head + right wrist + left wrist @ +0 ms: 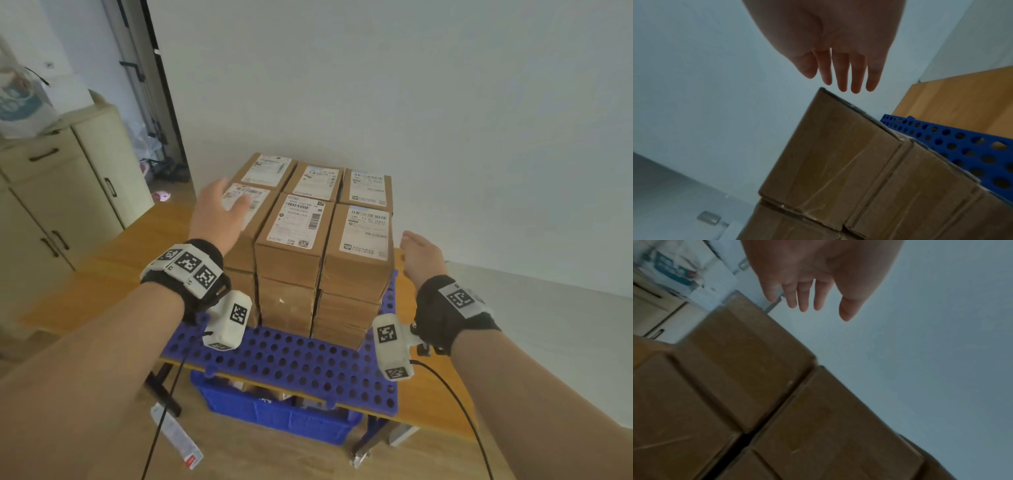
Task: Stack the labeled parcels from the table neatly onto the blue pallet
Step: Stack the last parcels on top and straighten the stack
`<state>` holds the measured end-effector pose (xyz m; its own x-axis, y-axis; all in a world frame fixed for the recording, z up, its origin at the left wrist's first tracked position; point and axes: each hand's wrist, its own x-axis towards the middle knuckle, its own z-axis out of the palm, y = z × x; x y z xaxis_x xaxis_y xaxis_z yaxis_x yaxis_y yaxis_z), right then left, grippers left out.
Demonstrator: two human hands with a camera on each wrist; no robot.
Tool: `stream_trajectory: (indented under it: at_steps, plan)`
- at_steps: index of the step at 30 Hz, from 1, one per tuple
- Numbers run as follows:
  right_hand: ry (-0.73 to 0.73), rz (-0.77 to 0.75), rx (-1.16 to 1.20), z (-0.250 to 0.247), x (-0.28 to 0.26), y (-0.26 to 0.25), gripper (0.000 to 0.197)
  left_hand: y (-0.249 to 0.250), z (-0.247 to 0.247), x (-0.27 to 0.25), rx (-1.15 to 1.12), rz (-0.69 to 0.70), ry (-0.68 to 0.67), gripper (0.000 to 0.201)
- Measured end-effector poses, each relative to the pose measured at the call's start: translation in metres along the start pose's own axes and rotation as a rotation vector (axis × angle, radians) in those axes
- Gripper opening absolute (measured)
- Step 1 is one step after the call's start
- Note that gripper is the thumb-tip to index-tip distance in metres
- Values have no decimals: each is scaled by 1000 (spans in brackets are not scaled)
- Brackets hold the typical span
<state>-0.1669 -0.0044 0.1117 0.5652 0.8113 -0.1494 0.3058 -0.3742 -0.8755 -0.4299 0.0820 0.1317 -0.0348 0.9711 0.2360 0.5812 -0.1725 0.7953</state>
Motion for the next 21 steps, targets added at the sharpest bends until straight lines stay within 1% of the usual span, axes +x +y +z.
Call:
stream_trajectory:
  at_steps: [3,6,8,11,13,16,19,21]
  plan:
    - [25,125,111,0,4,20,39,-33,-15,10,-38,-134,55,51]
    - [35,250,152,5,4,42,42,-70,-23,23,-32,-245,69,41]
    - [64,342,215,13,1,51,40,-87,-26,28,-7,-328,19,39]
    - [125,463,300,28,-2,66,39,-112,-24,35,1,-482,-91,52]
    - [164,507,328,39,-5,73,36,-133,-18,45,4,-551,-166,56]
    - [159,565,337,56,-10,78,32,-158,-5,55,-105,-674,-244,66]
    - [154,615,386,72,-11,86,32,-181,9,56,-254,-809,-327,71]
    - [160,648,426,80,-14,90,40,-190,16,54,-359,-887,-383,70]
